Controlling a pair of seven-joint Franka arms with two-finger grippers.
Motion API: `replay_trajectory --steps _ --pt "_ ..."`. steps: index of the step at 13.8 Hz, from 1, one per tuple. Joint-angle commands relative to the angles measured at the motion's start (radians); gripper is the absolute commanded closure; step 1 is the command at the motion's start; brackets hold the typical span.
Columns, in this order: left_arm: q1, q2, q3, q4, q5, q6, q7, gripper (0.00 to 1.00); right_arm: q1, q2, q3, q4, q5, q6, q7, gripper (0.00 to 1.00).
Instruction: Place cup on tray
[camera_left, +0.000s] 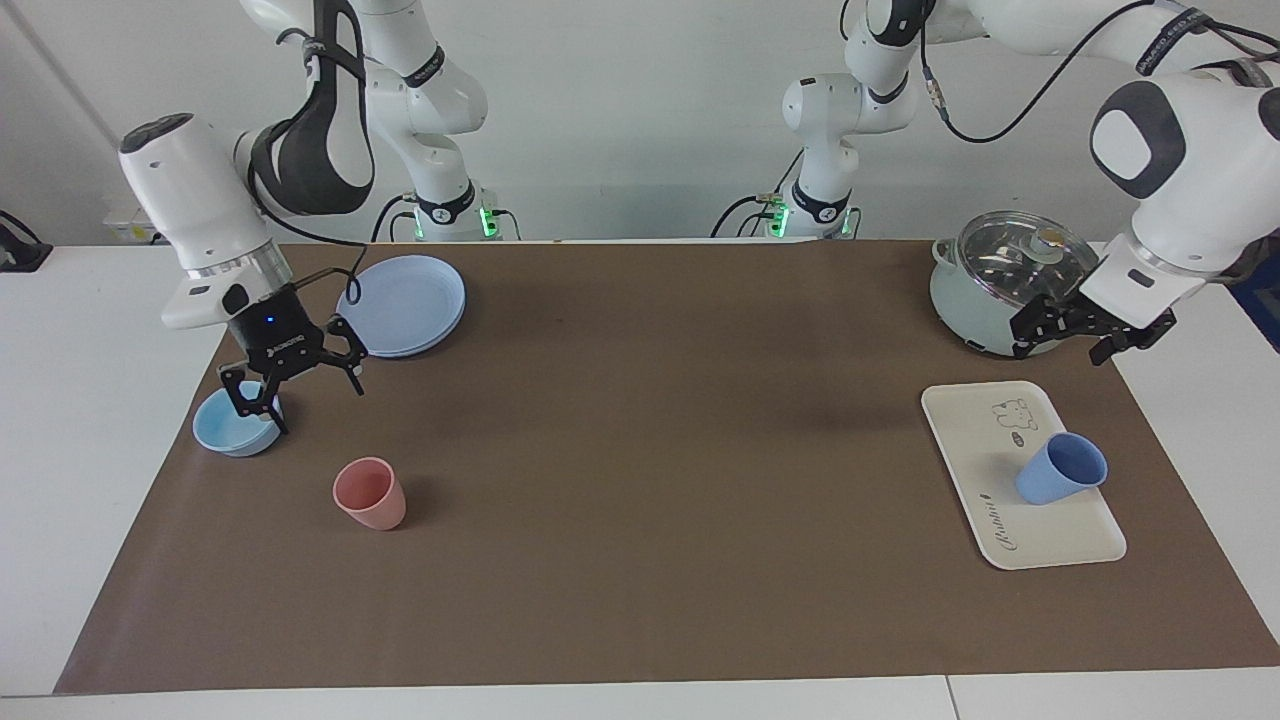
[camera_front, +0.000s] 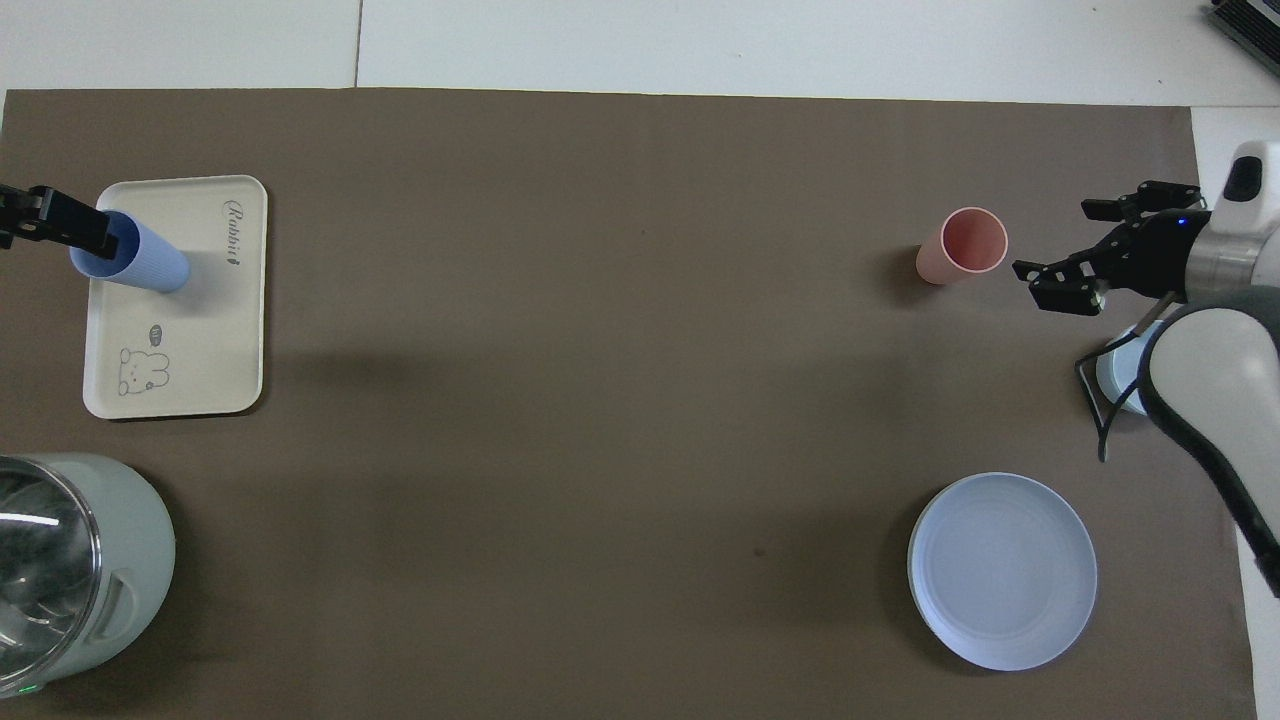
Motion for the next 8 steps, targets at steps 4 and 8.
replay_trajectory --steps 4,8 --pt "-0.044 -0.178 0.002 -0.152 0.036 -0.021 -0.087 0.00 0.102 -0.062 0.006 0.011 -0.241 -0.222 0.646 0.00" --pt "-0.030 -0.193 0.006 -0.177 0.027 -0.009 -0.084 0.00 0.111 -0.090 0.002 0.104 -0.233 -0.451 0.866 0.00"
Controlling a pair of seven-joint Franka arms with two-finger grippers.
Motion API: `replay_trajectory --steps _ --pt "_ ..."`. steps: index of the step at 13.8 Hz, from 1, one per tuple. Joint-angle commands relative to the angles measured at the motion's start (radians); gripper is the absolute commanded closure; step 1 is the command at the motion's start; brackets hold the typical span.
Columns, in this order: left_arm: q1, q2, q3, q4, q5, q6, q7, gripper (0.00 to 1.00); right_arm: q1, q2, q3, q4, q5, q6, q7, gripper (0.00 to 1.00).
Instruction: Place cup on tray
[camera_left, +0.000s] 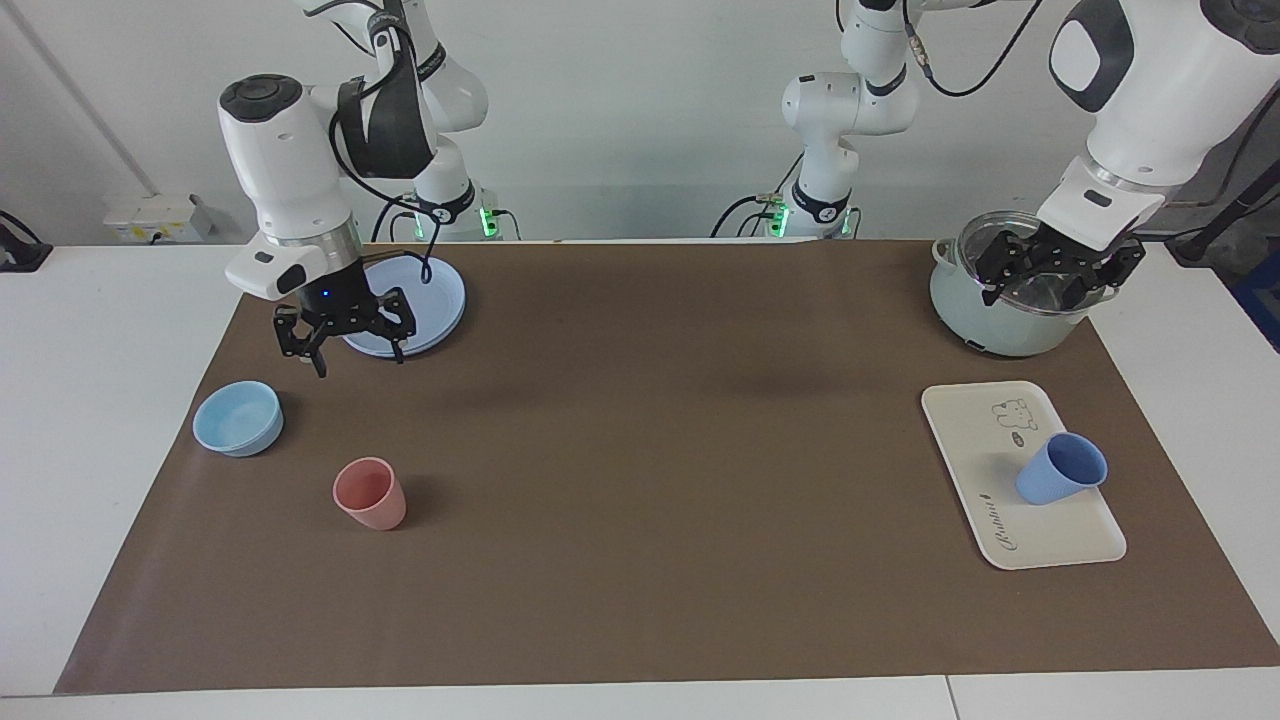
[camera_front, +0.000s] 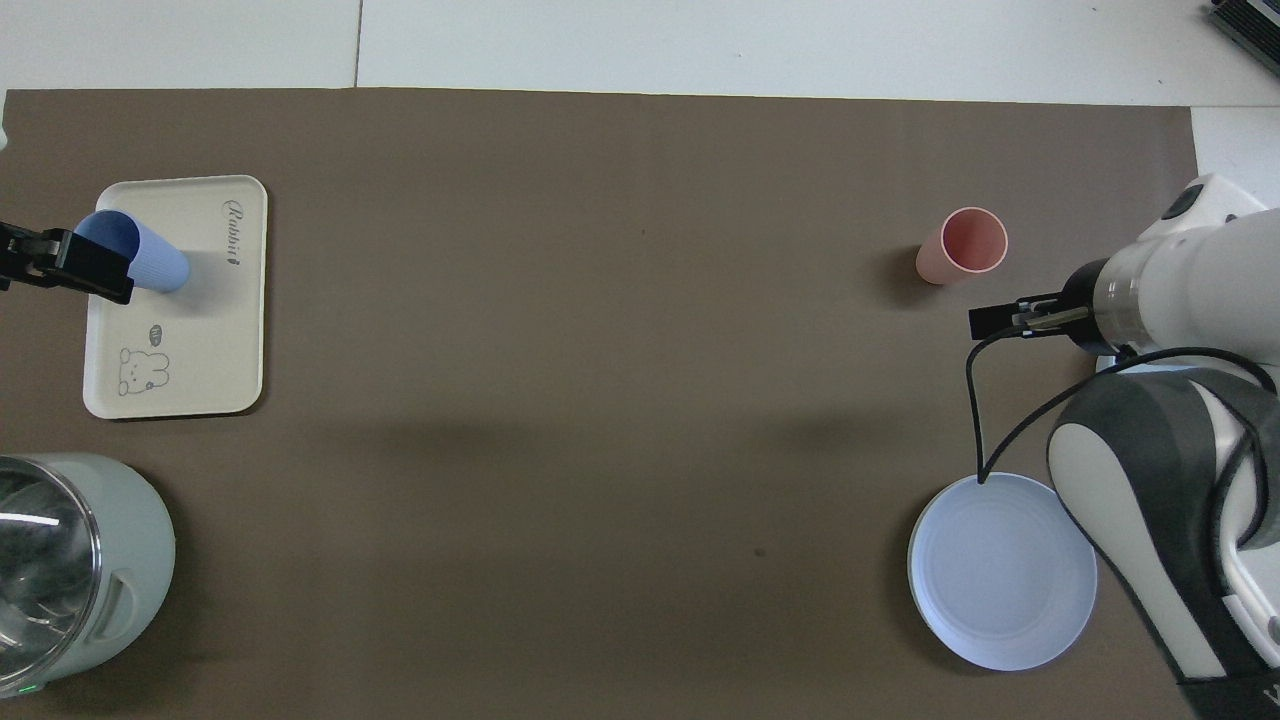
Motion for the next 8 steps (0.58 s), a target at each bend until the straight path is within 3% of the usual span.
replay_trajectory --steps 1,5,8 --pt "0.001 -0.033 -0.001 -0.046 0.013 0.022 -0.016 0.00 -0.017 -0.023 -0.007 0.107 0.000 -0.194 0.086 0.00" --pt "-0.016 -0.032 -0.002 -0.048 0.011 0.051 -0.018 0.00 -0.056 -0.023 -0.032 0.251 0.099 -0.382 0.088 0.00" --pt "-0.062 -0.030 -0.005 -0.049 0.011 0.054 -0.096 0.00 -0.079 -0.008 -0.032 0.302 0.101 -0.423 0.086 0.00"
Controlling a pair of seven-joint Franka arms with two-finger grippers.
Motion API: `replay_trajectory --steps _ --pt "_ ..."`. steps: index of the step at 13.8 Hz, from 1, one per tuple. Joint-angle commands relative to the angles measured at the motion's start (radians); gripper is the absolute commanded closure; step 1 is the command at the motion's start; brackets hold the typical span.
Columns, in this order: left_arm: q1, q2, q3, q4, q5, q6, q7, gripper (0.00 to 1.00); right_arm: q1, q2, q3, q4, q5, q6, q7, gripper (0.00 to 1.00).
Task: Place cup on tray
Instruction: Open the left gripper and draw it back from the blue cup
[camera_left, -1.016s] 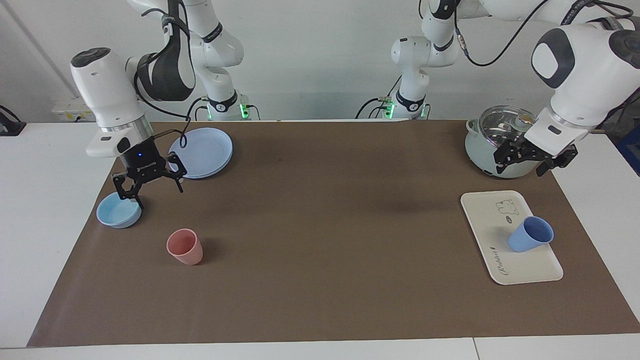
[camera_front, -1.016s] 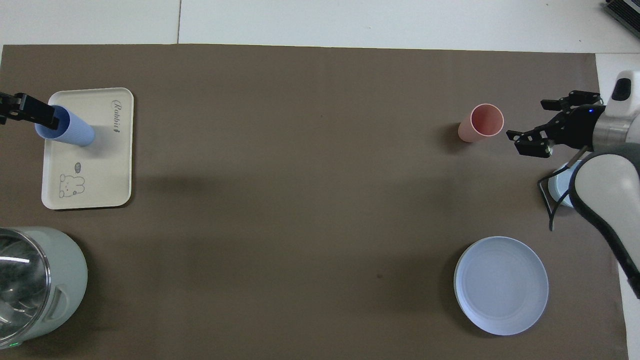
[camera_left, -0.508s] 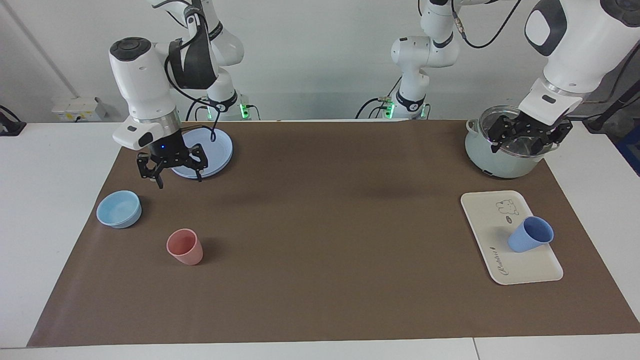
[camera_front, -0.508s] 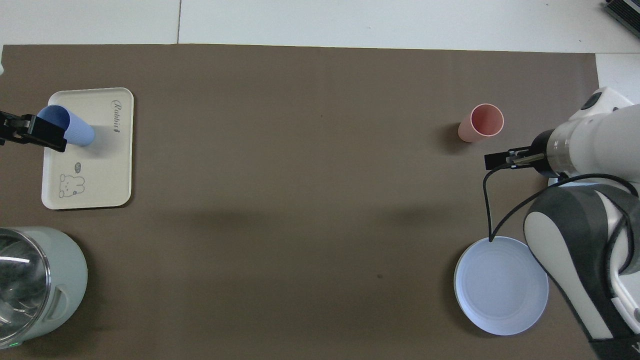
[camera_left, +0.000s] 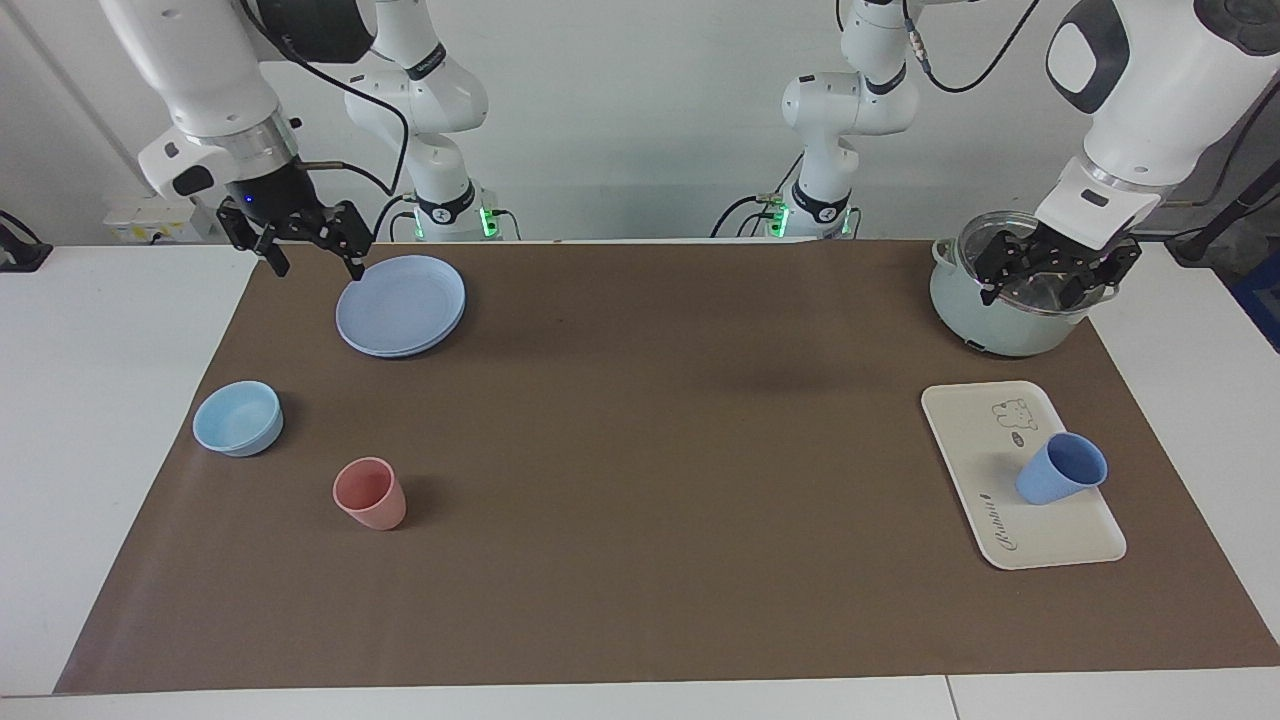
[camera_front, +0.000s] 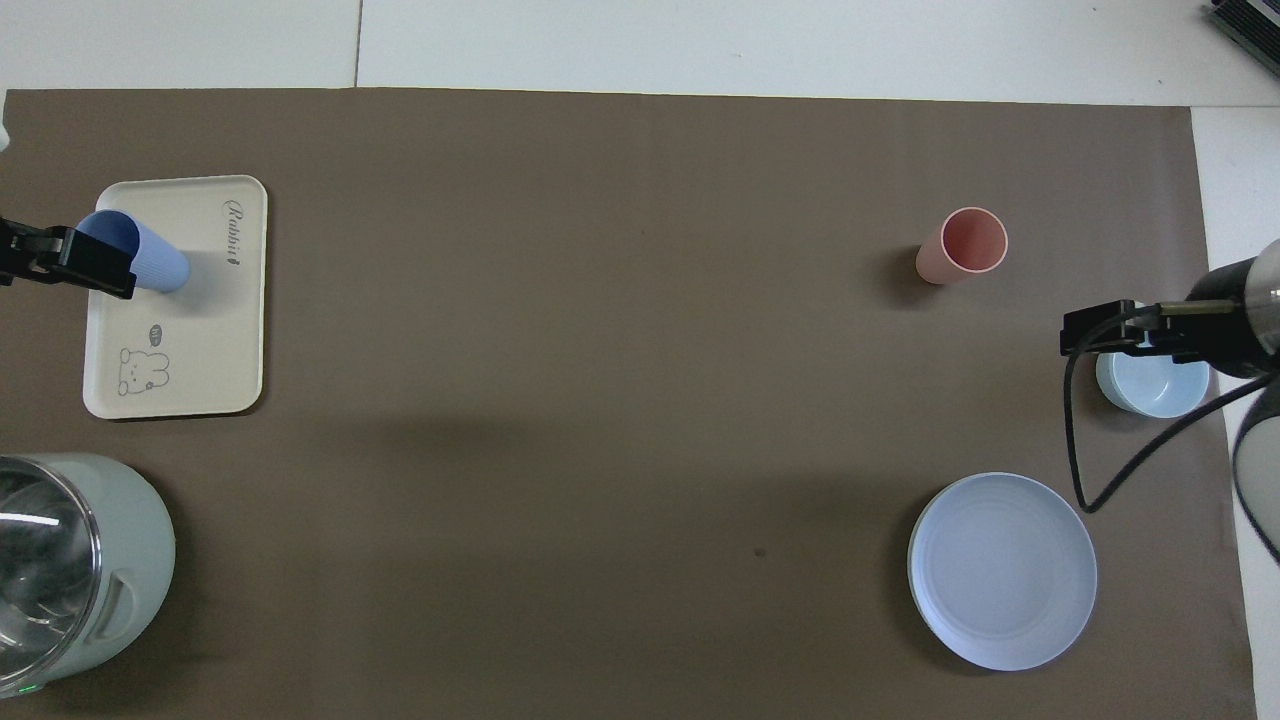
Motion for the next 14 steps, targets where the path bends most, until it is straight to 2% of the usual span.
replay_trajectory --steps 1,2,5,6,8,10,11,14 --pt "-0.044 -0.034 -0.011 -0.051 0.011 0.033 -0.112 0.00 -0.014 0.027 0.003 0.035 0.016 -0.023 0.017 0.00" --pt "-0.033 -0.041 -0.019 -0.058 0.010 0.042 -0.123 0.00 -0.014 0.023 0.003 0.026 0.016 -0.022 0.018 0.00" --pt "-0.010 -0.115 -0.063 -0.211 0.008 0.125 -0.125 0.00 -0.011 0.017 0.006 0.015 0.017 -0.025 0.008 0.00" --pt "-0.007 -0.126 -0.072 -0.233 0.008 0.135 -0.127 0.00 -0.011 0.017 0.006 0.015 0.017 -0.025 0.008 0.00" --pt "0.015 -0.124 -0.098 -0.210 -0.022 0.119 -0.149 0.00 -0.013 0.017 0.006 0.015 0.016 -0.031 0.006 0.00" --pt "0.065 -0.124 -0.154 -0.190 -0.042 0.115 -0.168 0.00 -0.002 0.021 0.011 0.020 -0.047 -0.019 -0.012 0.00" --pt "0.062 -0.123 -0.155 -0.177 -0.042 0.093 -0.168 0.00 -0.002 0.021 0.016 0.021 -0.082 -0.020 -0.034 0.00" --pt "0.062 -0.129 -0.148 -0.137 -0.042 0.032 -0.165 0.00 -0.003 0.027 0.019 0.037 -0.064 -0.036 -0.029 0.00"
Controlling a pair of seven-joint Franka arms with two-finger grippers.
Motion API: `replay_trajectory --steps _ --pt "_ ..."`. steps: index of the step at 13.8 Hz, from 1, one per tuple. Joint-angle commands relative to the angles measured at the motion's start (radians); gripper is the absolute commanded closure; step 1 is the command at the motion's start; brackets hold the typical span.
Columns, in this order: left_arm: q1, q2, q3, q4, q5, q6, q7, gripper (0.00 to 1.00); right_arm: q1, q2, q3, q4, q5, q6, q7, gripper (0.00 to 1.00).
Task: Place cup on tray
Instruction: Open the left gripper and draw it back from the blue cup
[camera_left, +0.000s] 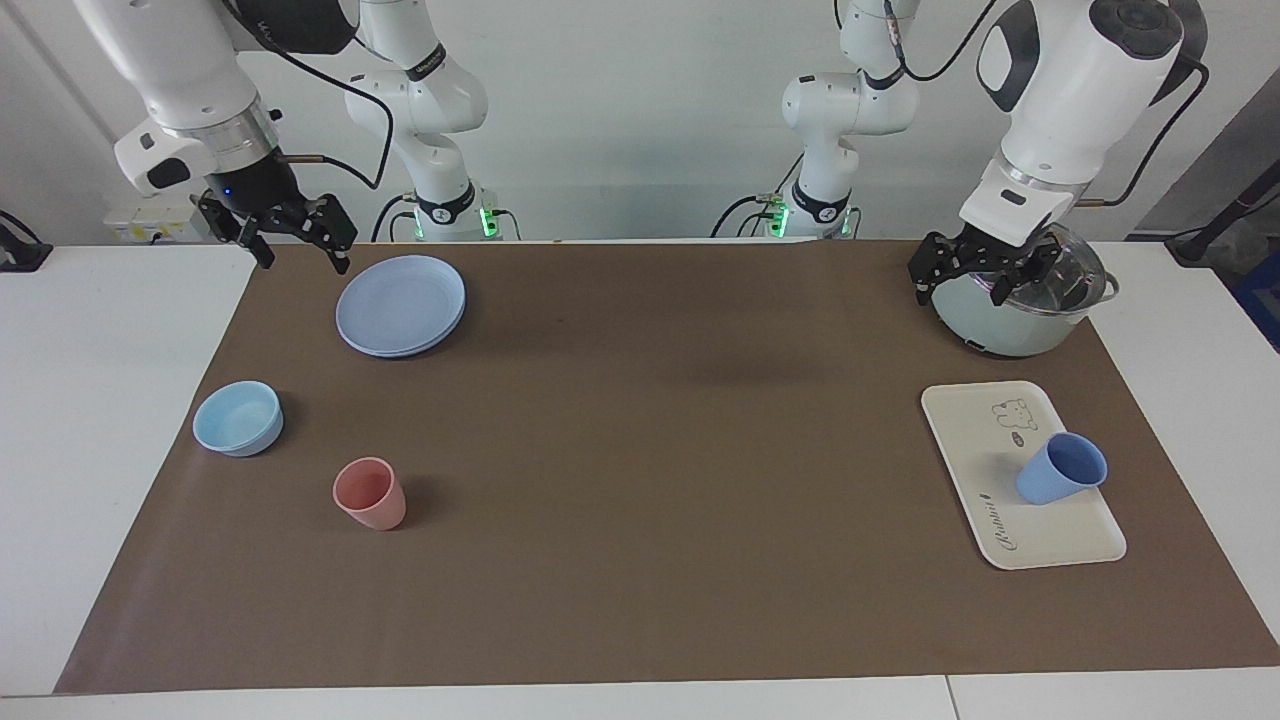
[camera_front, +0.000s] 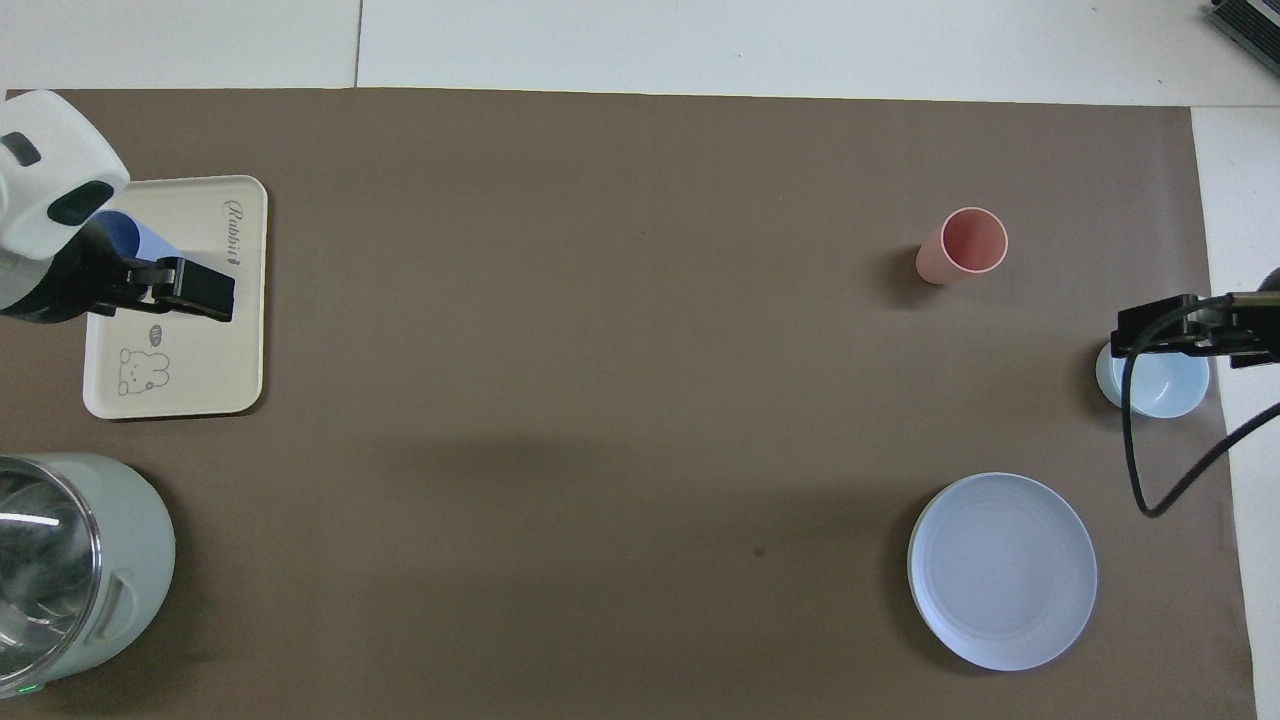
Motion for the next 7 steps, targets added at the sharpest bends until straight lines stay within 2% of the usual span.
replay_trajectory --steps 1,7 --pt "0.016 -0.025 -0.007 0.018 -0.014 -0.046 -0.004 0.00 -0.005 0.013 0.004 0.036 0.020 -0.035 -0.016 0.00" --pt "0.021 -0.036 -0.005 0.006 -0.014 -0.049 0.003 0.00 -0.008 0.012 0.004 0.032 0.034 -0.042 -0.014 0.00"
